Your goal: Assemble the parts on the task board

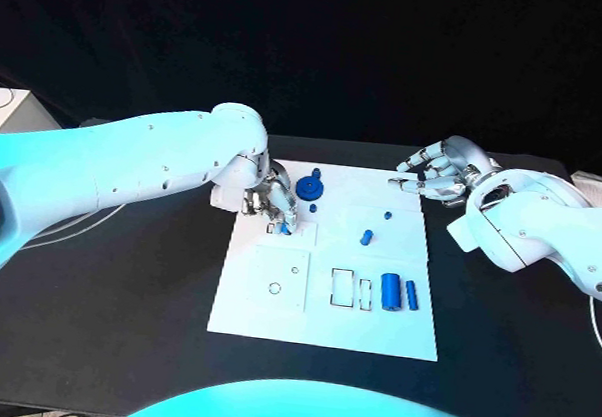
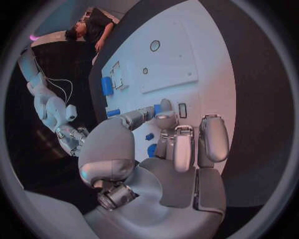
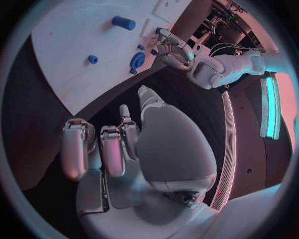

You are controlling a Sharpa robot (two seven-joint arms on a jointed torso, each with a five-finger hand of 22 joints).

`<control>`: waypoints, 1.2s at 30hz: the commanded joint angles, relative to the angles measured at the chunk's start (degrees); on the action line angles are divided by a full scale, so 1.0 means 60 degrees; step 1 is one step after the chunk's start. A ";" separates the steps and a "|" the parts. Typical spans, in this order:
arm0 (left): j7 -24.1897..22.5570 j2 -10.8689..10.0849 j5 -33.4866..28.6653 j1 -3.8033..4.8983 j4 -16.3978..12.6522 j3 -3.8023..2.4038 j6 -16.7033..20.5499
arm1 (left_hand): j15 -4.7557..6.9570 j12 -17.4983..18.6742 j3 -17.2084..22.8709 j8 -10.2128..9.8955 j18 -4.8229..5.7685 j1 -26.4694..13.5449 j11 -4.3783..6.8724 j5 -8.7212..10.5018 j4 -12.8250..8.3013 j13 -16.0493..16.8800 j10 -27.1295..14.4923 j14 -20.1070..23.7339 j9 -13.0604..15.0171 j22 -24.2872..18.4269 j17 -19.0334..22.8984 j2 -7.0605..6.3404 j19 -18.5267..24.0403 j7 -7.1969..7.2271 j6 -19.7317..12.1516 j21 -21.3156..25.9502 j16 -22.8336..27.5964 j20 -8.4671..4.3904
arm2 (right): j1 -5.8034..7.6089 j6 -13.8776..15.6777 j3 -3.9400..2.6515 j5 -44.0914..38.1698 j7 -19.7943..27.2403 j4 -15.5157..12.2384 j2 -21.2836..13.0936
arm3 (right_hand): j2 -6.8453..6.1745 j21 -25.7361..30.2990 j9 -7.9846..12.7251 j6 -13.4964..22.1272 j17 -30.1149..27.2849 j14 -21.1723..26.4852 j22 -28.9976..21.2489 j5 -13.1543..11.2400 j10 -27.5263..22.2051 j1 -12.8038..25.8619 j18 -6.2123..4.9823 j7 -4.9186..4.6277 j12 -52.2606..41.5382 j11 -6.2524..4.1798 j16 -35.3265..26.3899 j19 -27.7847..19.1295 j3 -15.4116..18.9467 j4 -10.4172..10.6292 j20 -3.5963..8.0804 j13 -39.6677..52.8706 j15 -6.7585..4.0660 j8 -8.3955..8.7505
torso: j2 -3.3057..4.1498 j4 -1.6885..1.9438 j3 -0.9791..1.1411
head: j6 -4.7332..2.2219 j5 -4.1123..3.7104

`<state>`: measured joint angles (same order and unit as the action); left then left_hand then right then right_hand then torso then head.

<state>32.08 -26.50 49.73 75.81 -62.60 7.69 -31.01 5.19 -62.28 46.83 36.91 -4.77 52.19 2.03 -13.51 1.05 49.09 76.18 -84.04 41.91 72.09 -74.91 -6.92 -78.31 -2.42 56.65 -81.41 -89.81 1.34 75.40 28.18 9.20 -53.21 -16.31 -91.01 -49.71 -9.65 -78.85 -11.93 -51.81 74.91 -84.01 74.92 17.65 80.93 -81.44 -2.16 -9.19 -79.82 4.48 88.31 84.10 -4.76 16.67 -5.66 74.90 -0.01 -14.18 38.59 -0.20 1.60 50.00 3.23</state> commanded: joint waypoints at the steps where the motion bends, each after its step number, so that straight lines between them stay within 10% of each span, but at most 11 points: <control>1: -0.0009 0.0032 0.0086 -0.0027 -0.0001 0.0010 -0.0019 | -0.0029 -0.0051 0.0924 0.0042 0.0110 0.0624 0.0033 -0.0036 -0.0883 0.0014 -0.0022 -0.0993 0.0007 0.0006 -0.2516 0.0571 -0.0006 0.0106 0.0095 -0.0012 -0.0032 0.0022 | -0.0005 -0.0114 -0.0001 -0.0068 0.0080 -0.0020 -0.0003 | 0.0021 0.0032 0.0010 0.0085 0.1825 -0.0815 0.1507 0.0034 -0.0069 0.0082 -0.0059 0.0010 0.0058 -0.0027 -0.0064 0.0232 -0.0017 -0.0012 -0.0038 0.0860 0.0005 -0.0046 | -0.0002 0.0000 0.0004 | -0.0001 -0.0011; 36: -0.0023 0.0250 0.0245 -0.0147 0.0202 0.0062 0.0421 | -0.0048 -0.0123 0.0663 0.0058 0.0103 0.0362 0.0019 0.0086 -0.0643 0.0092 0.0041 -0.0993 0.0041 -0.0018 -0.2516 0.0577 0.0024 0.0104 0.0148 0.0010 -0.0032 0.0043 | -0.0005 -0.0099 -0.0001 -0.0068 0.0103 -0.0047 -0.0041 | 0.0016 0.0059 0.0014 0.0094 0.1817 -0.0814 0.1497 0.0043 -0.0078 0.0077 -0.0063 0.0009 0.0065 -0.0027 -0.0070 0.0226 -0.0026 -0.0014 -0.0037 0.0848 0.0004 -0.0058 | -0.0013 0.0008 0.0003 | -0.0001 -0.0058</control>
<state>32.09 -25.28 50.67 75.34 -61.34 7.85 -30.05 5.19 -62.74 46.97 37.14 -4.77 51.87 1.72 -12.96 1.19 49.55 76.50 -84.05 42.09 71.96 -74.91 -6.60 -78.31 -2.61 56.86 -81.42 -89.81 1.34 75.40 28.18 9.21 -53.21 -16.27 -91.24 -49.97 -9.66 -78.85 -11.93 -51.60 74.91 -84.01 74.91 17.65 80.73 -81.44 -2.15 -8.98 -79.82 4.27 88.09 84.11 -4.76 16.67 -5.66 74.93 -0.01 -14.18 38.52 -0.16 1.63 50.00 2.83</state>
